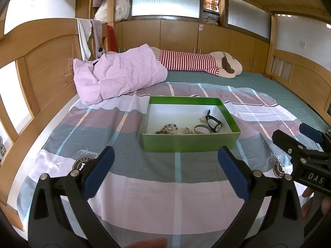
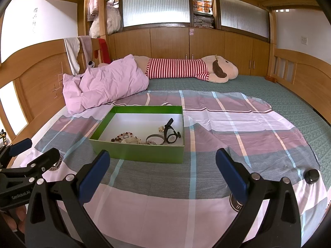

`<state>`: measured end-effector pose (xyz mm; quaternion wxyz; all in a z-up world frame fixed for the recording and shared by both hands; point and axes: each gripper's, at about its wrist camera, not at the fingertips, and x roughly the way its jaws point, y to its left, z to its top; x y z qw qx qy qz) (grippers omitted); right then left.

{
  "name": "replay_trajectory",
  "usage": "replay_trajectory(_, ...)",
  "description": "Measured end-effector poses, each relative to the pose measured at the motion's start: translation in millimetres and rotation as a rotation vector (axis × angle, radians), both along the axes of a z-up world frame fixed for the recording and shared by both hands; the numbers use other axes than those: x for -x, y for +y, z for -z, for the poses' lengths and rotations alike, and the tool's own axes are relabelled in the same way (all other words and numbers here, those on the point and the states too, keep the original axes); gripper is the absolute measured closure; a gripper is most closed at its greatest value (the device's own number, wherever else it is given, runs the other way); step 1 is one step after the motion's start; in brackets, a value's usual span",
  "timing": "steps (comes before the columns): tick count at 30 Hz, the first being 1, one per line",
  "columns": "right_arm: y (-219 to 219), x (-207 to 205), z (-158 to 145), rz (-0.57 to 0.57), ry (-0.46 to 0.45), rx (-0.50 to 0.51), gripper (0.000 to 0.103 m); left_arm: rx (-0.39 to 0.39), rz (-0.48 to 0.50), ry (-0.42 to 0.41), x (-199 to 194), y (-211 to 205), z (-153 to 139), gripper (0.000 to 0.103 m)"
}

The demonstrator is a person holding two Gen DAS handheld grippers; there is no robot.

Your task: Organize jewelry

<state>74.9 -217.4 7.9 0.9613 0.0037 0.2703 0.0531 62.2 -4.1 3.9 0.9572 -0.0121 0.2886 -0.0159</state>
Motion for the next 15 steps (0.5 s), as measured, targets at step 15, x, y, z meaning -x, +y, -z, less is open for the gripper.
replay_trajectory(15, 0.9, 0.0, 0.0, 0.000, 0.001, 0.002, 0.003, -0.002, 0.002, -0.001, 0.1, -1.1, -1.2, 0.004)
